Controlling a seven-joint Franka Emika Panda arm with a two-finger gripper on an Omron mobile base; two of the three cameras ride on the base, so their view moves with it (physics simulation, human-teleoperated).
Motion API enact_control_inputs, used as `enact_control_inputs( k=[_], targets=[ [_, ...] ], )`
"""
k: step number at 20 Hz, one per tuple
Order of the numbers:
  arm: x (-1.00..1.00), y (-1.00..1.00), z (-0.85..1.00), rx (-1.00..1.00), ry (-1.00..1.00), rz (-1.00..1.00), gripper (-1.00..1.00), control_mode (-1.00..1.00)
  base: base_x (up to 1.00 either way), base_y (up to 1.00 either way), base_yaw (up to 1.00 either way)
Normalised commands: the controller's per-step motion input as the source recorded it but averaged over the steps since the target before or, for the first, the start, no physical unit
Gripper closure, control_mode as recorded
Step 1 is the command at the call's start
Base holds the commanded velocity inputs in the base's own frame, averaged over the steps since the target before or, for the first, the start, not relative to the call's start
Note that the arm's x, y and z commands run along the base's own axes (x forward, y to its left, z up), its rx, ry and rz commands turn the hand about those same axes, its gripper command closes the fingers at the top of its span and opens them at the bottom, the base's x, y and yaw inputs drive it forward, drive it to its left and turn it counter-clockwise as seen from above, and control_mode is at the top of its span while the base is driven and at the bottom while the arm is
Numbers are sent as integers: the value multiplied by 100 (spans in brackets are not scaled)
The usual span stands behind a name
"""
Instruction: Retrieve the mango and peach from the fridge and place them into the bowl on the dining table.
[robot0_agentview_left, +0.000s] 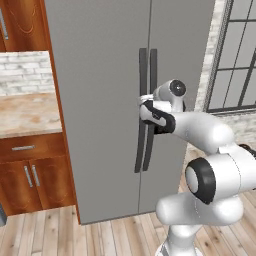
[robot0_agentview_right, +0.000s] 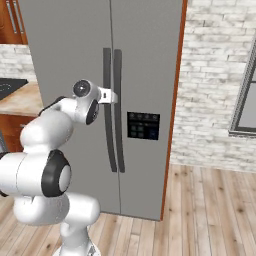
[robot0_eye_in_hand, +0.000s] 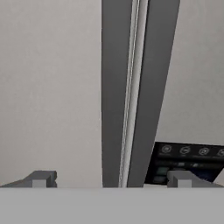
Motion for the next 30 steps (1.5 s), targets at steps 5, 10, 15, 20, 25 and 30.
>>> enact_control_inputs(
  k=[5, 10, 15, 20, 25, 30],
  targets=[
    [63, 0, 0, 0, -2, 0, -100, -100, 0, 0, 0],
    [63, 0, 0, 0, 0, 0, -100, -100, 0, 0, 0],
    [69, 0, 0, 0, 0, 0, -100, -100, 0, 0, 0],
    [75, 0, -10, 0, 0, 0, -100, -100, 0, 0, 0],
    [84, 0, -25, 0, -1, 0, -100, -100, 0, 0, 0],
    [68, 20, -7, 0, 1, 0, 100, -100, 0, 0, 0]
  ],
)
